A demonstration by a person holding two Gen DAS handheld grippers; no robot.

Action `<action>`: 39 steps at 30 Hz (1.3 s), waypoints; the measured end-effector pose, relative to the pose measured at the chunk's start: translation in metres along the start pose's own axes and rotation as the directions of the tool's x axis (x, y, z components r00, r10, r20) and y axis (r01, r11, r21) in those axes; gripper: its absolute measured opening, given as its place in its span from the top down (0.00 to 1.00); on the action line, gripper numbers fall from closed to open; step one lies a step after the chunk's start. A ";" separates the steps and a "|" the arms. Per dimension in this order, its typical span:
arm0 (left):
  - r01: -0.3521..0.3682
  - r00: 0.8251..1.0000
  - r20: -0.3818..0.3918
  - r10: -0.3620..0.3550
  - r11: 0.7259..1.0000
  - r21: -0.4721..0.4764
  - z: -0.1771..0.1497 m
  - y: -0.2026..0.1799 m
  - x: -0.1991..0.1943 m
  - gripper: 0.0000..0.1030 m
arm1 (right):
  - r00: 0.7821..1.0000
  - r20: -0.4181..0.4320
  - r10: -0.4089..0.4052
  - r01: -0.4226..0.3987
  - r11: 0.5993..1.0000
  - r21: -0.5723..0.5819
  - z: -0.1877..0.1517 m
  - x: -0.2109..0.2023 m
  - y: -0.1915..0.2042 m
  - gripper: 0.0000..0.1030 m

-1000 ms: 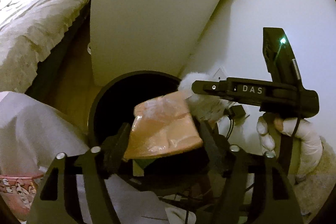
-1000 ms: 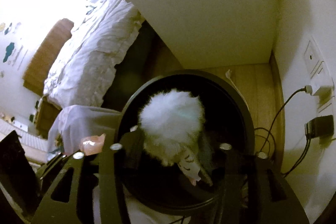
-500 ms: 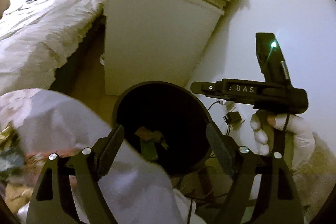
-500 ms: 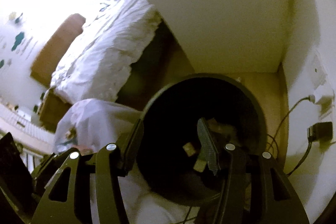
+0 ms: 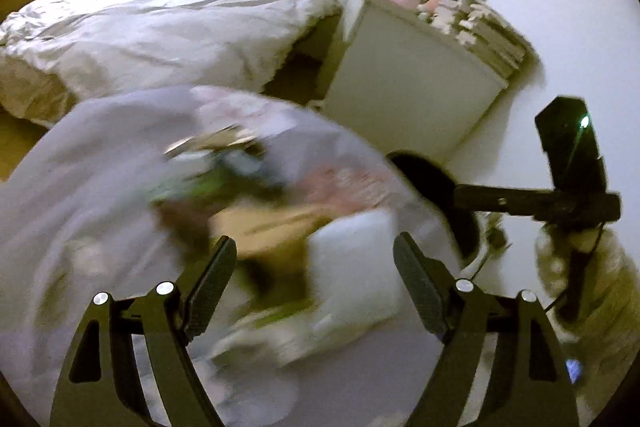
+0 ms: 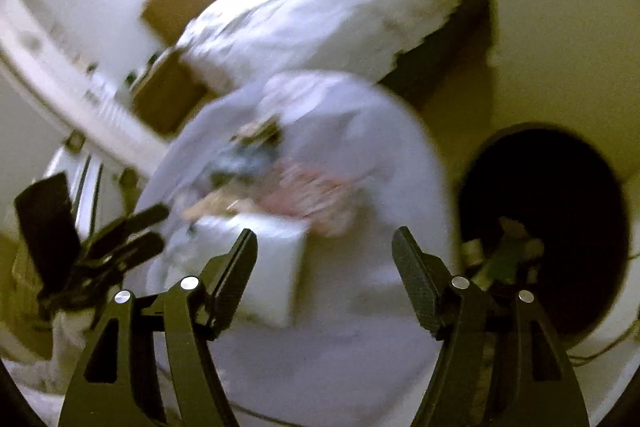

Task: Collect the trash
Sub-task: 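Grasp the beige snack bag with the left tool while the right tool grasps the white foam wrapper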

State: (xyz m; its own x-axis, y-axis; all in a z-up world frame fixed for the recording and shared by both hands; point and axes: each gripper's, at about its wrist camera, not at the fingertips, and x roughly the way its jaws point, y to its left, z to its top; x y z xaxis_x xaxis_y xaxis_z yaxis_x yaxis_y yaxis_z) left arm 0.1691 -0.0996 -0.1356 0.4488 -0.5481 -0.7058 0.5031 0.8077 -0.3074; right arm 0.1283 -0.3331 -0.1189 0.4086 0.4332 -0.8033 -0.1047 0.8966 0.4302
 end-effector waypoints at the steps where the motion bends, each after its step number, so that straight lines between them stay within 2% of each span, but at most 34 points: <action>1: -0.013 1.000 -0.012 0.013 1.000 0.017 -0.006 0.007 -0.001 0.22 | 1.000 -0.019 0.002 -0.003 1.000 -0.012 -0.003 0.007 0.008 0.26; 5: -0.016 0.998 -0.055 0.020 0.998 0.060 -0.031 0.028 -0.006 0.22 | 0.994 -0.098 -0.053 0.045 0.996 -0.076 -0.013 0.049 0.043 0.26; 9: 0.003 0.998 -0.064 0.005 0.994 0.111 -0.044 0.032 -0.005 0.22 | 0.985 -0.120 -0.121 0.115 0.992 -0.053 -0.018 0.078 0.058 0.22; 12: 0.000 0.998 -0.060 0.011 0.983 0.182 -0.047 0.029 -0.005 0.22 | 0.987 -0.106 -0.118 0.113 0.992 -0.053 -0.019 0.089 0.068 0.22; 15: 0.001 0.999 -0.052 0.013 0.964 0.266 -0.046 0.020 -0.004 0.22 | 0.987 -0.099 -0.123 0.119 0.992 -0.050 -0.014 0.094 0.074 0.22; 18: 0.006 0.997 -0.076 0.022 0.937 0.350 -0.044 0.016 0.006 0.22 | 0.989 -0.104 -0.102 0.099 0.995 -0.031 -0.011 0.099 0.074 0.22; 19: 0.006 0.996 -0.089 0.028 0.931 0.365 -0.045 0.016 0.011 0.22 | 0.990 -0.110 -0.093 0.091 0.995 -0.029 -0.010 0.101 0.075 0.25; 20: 0.003 0.993 -0.107 0.041 0.925 0.380 -0.045 0.015 0.016 0.22 | 0.990 -0.119 -0.078 0.075 0.997 -0.024 -0.010 0.102 0.074 0.37; 21: 0.005 0.992 -0.119 0.045 0.922 0.388 -0.046 0.015 0.019 0.22 | 0.991 -0.119 -0.067 0.065 0.998 -0.017 -0.010 0.101 0.074 0.41; 23: 0.022 0.989 -0.145 0.042 0.910 0.414 -0.049 0.013 0.024 0.22 | 0.993 -0.110 -0.046 0.043 0.999 -0.023 -0.010 0.096 0.077 0.63; 25: 0.044 0.987 -0.156 0.028 0.898 0.439 -0.053 0.008 0.025 0.22 | 0.994 -0.109 -0.023 0.019 0.999 -0.032 -0.011 0.090 0.078 0.70; 27: 0.050 0.986 -0.166 0.030 0.887 0.460 -0.056 0.005 0.027 0.25 | 0.994 -0.107 0.005 -0.011 0.999 -0.050 -0.012 0.079 0.080 0.73; 29: 0.038 0.983 -0.174 0.052 0.878 0.477 -0.059 0.002 0.031 0.35 | 0.995 -0.095 0.019 -0.026 0.997 -0.075 -0.014 0.067 0.082 0.76; 31: 0.024 0.983 -0.173 0.067 0.877 0.480 -0.060 0.000 0.033 0.36 | 0.996 -0.082 0.031 -0.038 0.996 -0.087 -0.015 0.058 0.085 0.77; 35: 0.013 0.983 -0.169 0.074 0.885 0.465 -0.062 -0.002 0.030 0.45 | 1.000 -0.011 0.026 -0.027 0.995 -0.091 -0.014 0.028 0.080 0.77; 39: -0.007 0.986 -0.146 0.077 0.904 0.428 -0.065 -0.002 0.022 0.51 | 0.998 0.063 0.011 -0.008 0.998 -0.056 -0.006 0.002 0.064 0.77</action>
State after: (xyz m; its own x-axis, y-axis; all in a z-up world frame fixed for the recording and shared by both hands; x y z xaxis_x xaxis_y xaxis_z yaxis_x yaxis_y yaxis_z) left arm 0.1304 -0.0993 -0.1921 0.3737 -0.4467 -0.8129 0.7672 0.6415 0.0002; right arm 0.1172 -0.2746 -0.0953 0.4636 0.4368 -0.7709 -0.1584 0.8969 0.4129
